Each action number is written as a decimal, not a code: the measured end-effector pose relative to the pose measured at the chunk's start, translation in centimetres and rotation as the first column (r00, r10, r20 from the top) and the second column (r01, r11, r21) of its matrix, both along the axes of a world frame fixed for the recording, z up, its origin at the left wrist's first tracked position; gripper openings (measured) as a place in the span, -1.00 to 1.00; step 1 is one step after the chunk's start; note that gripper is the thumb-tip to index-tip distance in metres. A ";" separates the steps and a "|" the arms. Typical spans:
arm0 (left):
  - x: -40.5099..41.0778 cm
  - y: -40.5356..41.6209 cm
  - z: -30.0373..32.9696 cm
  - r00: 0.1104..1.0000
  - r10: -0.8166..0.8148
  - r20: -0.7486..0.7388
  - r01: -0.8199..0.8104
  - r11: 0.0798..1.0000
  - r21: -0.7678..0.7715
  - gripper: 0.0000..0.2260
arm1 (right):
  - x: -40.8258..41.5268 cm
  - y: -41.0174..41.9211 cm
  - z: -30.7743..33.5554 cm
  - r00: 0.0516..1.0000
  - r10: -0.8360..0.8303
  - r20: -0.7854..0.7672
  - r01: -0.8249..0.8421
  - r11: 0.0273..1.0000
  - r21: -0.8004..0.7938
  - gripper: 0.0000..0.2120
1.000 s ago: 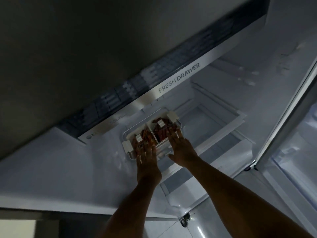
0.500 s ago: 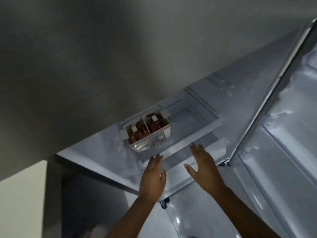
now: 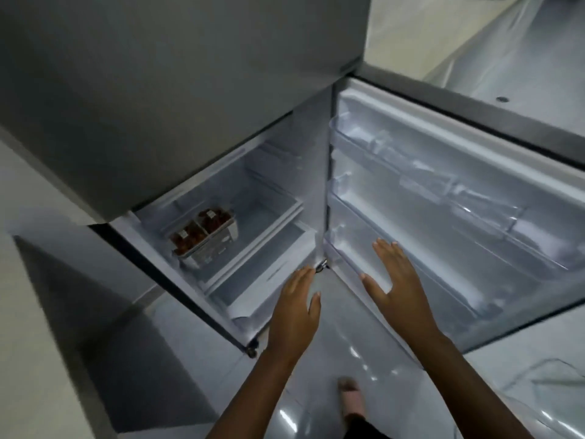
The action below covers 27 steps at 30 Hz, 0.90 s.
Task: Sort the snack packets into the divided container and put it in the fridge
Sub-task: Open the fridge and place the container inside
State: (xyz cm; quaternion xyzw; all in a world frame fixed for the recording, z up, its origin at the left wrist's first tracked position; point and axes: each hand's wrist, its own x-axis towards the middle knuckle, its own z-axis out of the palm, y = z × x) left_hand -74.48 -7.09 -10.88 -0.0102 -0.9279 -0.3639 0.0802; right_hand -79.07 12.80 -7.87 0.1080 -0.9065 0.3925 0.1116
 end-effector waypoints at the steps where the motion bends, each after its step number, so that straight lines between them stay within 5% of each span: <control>1: 0.5 1.3 1.0 0.999 -0.031 -0.027 0.031 0.999 -0.006 -0.57 | 1.3 1.4 1.1 0.999 -0.035 -0.008 0.035 0.999 0.001 -0.42; 17: 0.4 25.8 9.0 0.880 -0.439 -0.181 0.425 0.898 -0.114 -0.56 | 8.6 23.4 11.1 0.913 -0.338 -0.230 0.351 0.936 0.019 -0.39; 23: -1.9 31.2 10.0 0.861 -0.508 -0.025 0.481 0.828 -0.290 -0.42 | 6.7 27.6 12.9 0.926 -0.332 -0.180 0.363 0.913 0.186 -0.36; 27: -1.6 31.3 10.3 0.893 -0.447 -0.048 0.417 0.863 -0.285 -0.58 | 5.9 28.9 11.8 0.933 -0.332 -0.141 0.355 0.914 0.195 -0.39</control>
